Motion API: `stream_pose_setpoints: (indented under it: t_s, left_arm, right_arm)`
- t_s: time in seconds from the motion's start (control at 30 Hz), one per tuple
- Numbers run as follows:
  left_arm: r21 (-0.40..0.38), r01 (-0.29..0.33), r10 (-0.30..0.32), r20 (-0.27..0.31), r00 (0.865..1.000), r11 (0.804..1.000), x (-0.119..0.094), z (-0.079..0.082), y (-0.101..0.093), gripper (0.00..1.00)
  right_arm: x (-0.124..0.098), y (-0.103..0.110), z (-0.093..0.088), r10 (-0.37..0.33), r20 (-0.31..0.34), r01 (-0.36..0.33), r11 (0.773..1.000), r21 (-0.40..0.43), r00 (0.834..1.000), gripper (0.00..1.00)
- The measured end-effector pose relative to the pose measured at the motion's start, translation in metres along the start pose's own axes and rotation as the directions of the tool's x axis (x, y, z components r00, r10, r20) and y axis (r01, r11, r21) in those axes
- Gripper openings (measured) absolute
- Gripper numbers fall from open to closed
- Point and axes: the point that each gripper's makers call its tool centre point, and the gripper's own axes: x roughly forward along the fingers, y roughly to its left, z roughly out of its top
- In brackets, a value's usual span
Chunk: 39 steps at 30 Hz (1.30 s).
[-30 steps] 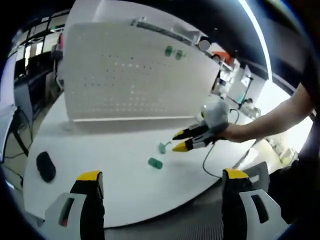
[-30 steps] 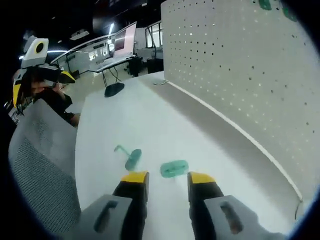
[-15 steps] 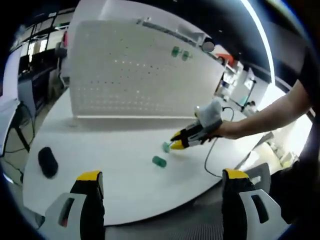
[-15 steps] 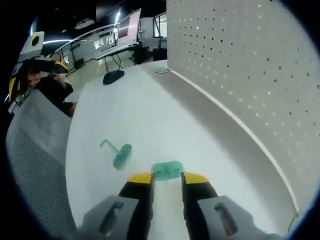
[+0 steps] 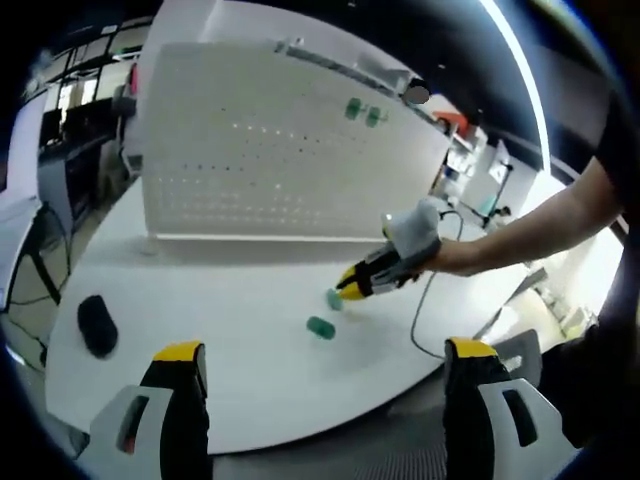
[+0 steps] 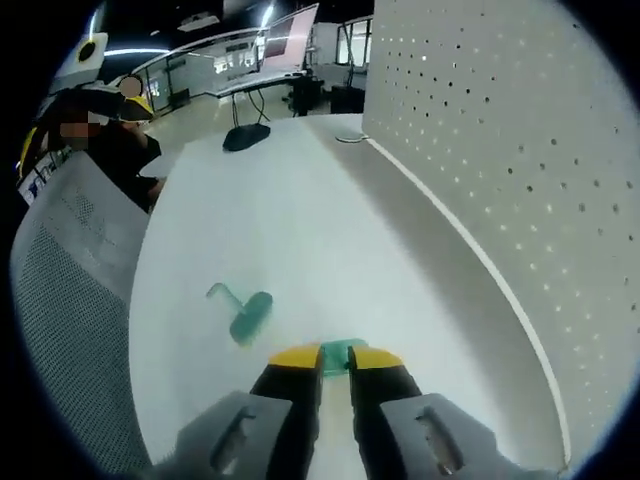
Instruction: Insert the hook assembly into the mounting plate slot until the hook locks in place.
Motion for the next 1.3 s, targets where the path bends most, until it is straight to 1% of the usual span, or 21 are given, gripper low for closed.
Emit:
stream_pose_setpoints:
  t_s: [0.07, 0.17, 0.2, 0.3, 0.37, 0.4, 0.53, 0.57, 0.6, 0.67, 0.7, 0.73, 0.77, 0.93, 1.0, 1.03, 1.07, 1.13, 1.2, 1.3]
  left_arm:
    - [0.001, 0.001, -0.001, 0.000, 1.000, 1.000, 0.000, 0.000, 0.000, 1.00]
    - [0.001, 0.005, -0.005, 0.004, 1.000, 1.000, 0.001, 0.001, -0.001, 1.00]
    - [0.000, 0.006, -0.006, 0.007, 1.000, 1.000, 0.001, 0.001, -0.001, 1.00]
    - [0.003, 0.008, -0.008, 0.009, 1.000, 1.000, 0.001, 0.002, -0.002, 1.00]
    - [0.002, 0.010, -0.011, 0.012, 1.000, 1.000, 0.001, 0.002, -0.003, 1.00]
    - [0.002, 0.010, -0.010, 0.013, 1.000, 1.000, 0.001, 0.002, -0.003, 1.00]
    - [0.006, 0.013, -0.013, 0.017, 1.000, 1.000, 0.000, 0.004, -0.003, 1.00]
    - [0.006, 0.013, -0.013, 0.018, 1.000, 1.000, 0.000, 0.004, -0.003, 1.00]
    - [0.009, 0.014, -0.014, 0.018, 1.000, 1.000, 0.001, 0.004, -0.003, 1.00]
    - [0.011, 0.016, -0.016, 0.019, 1.000, 1.000, 0.001, 0.005, -0.003, 1.00]
    - [0.013, 0.016, -0.017, 0.021, 1.000, 1.000, 0.002, 0.006, -0.004, 1.00]
    - [0.014, 0.019, -0.019, 0.022, 1.000, 1.000, 0.002, 0.006, -0.004, 1.00]
    - [0.015, 0.020, -0.021, 0.023, 1.000, 1.000, 0.002, 0.007, -0.004, 1.00]
    - [0.029, 0.031, -0.032, 0.018, 0.999, 0.999, 0.004, 0.008, -0.008, 1.00]
    - [0.033, 0.034, -0.035, 0.016, 0.999, 0.999, 0.004, 0.009, -0.009, 1.00]
    - [0.036, 0.036, -0.037, 0.014, 0.999, 0.999, 0.005, 0.009, -0.009, 0.99]
    - [0.038, 0.039, -0.040, 0.014, 0.999, 0.999, 0.005, 0.009, -0.010, 0.99]
    - [0.042, 0.046, -0.046, 0.013, 0.999, 0.998, 0.006, 0.010, -0.010, 0.99]
    - [0.049, 0.049, -0.050, 0.010, 0.999, 0.998, 0.007, 0.010, -0.012, 0.99]
    - [0.051, 0.053, -0.053, 0.011, 0.999, 0.997, 0.007, 0.011, -0.014, 0.99]
  right_arm:
    - [0.000, -0.001, 0.000, -0.010, -0.011, 0.010, 0.999, 0.039, 1.000, 0.07]
    - [-0.001, -0.003, 0.001, -0.015, -0.024, 0.018, 0.991, 0.130, 1.000, 0.07]
    - [-0.001, -0.004, 0.002, -0.021, -0.028, 0.025, 0.985, 0.173, 0.999, 0.06]
    - [-0.001, -0.007, 0.003, -0.035, -0.043, 0.044, 0.974, 0.223, 0.998, 0.06]
    - [-0.001, -0.009, 0.006, -0.046, -0.038, 0.053, 0.971, 0.233, 0.998, 0.06]
    - [-0.001, -0.010, 0.008, -0.053, -0.035, 0.060, 0.966, 0.252, 0.998, 0.05]
    - [-0.005, -0.013, 0.013, -0.072, -0.028, 0.076, 0.961, 0.264, 0.997, 0.03]
    - [-0.006, -0.014, 0.014, -0.072, -0.021, 0.075, 0.957, 0.280, 0.997, 0.02]
    - [-0.006, -0.013, 0.014, -0.071, -0.021, 0.074, 0.955, 0.287, 0.997, 0.00]
    - [-0.006, -0.015, 0.012, -0.082, -0.029, 0.087, 0.954, 0.287, 0.996, 0.00]
    - [-0.006, -0.016, 0.010, -0.086, -0.030, 0.091, 0.950, 0.299, 0.996, 0.00]
    - [-0.007, -0.013, 0.009, -0.077, -0.034, 0.084, 0.933, 0.351, 0.996, 0.00]
    - [-0.008, -0.014, 0.009, -0.083, -0.030, 0.089, 0.928, 0.362, 0.996, 0.00]
    - [-0.014, -0.015, 0.012, -0.094, -0.002, 0.087, 0.917, 0.388, 0.996, 0.00]
    - [-0.017, -0.014, 0.013, -0.096, 0.011, 0.085, 0.919, 0.384, 0.995, 0.00]
    - [-0.017, -0.016, 0.015, -0.104, 0.033, 0.085, 0.928, 0.363, 0.994, 0.00]
    - [-0.018, -0.016, 0.014, -0.104, 0.036, 0.084, 0.926, 0.369, 0.994, 0.00]
    - [-0.018, -0.016, 0.014, -0.103, 0.062, 0.074, 0.929, 0.362, 0.993, 0.00]
    - [-0.016, -0.019, 0.010, -0.123, 0.084, 0.082, 0.920, 0.384, 0.989, 0.00]
    - [-0.015, -0.017, 0.007, -0.127, 0.101, 0.073, 0.903, 0.424, 0.987, 0.00]
